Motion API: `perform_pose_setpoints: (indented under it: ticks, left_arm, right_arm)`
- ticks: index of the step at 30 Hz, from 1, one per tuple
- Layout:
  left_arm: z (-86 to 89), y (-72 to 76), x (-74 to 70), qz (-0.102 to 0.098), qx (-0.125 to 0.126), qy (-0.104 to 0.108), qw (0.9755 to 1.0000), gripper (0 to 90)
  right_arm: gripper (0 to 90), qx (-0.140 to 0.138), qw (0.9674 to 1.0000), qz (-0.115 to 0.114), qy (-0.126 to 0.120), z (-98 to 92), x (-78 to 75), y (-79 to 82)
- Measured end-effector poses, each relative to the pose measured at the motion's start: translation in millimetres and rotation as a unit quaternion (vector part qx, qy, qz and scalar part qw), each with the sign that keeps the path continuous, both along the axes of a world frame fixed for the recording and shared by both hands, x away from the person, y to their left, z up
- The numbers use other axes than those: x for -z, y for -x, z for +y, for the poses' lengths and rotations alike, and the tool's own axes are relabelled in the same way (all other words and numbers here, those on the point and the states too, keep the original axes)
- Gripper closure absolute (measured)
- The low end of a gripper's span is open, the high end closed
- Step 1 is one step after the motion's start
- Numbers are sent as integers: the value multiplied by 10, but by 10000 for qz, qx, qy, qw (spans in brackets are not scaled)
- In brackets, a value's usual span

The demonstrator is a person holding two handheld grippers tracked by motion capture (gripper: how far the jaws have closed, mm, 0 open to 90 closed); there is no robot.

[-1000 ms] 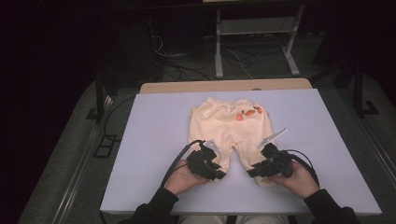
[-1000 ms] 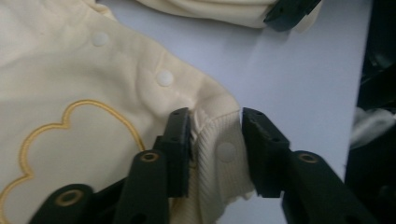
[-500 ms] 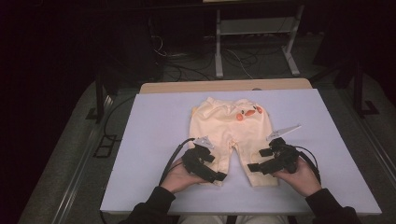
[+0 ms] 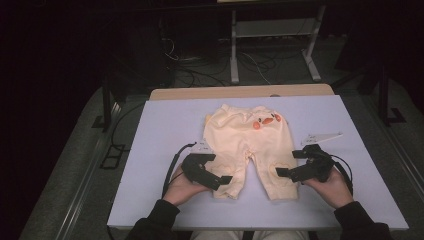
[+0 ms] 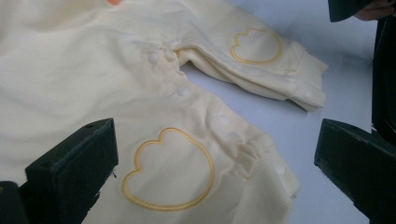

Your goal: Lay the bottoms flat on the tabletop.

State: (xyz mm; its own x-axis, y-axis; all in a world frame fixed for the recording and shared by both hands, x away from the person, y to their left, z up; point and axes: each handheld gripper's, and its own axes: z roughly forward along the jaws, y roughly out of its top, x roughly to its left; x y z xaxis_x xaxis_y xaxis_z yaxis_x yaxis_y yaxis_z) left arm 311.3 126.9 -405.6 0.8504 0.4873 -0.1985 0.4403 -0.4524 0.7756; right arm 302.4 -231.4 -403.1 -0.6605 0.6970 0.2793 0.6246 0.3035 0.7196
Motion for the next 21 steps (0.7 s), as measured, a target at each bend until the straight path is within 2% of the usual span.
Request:
perform_pose_setpoints:
  ticks: [4, 11, 21]
  left_arm:
    - [129, 6, -53, -120, -177, 139, 9997, 0]
    - [270, 34, -76, -170, -304, 133, 9993, 0]
    - [482, 97, -63, -280, -504, 228, 9981, 0]
  right_arm:
    - [0, 121, 9998, -124, -81, -105, -16, 18]
    - [0, 309, 9989, -266, -210, -237, -30, 77]
    - [0, 496, 9979, -380, -170, -395, 13, 170]
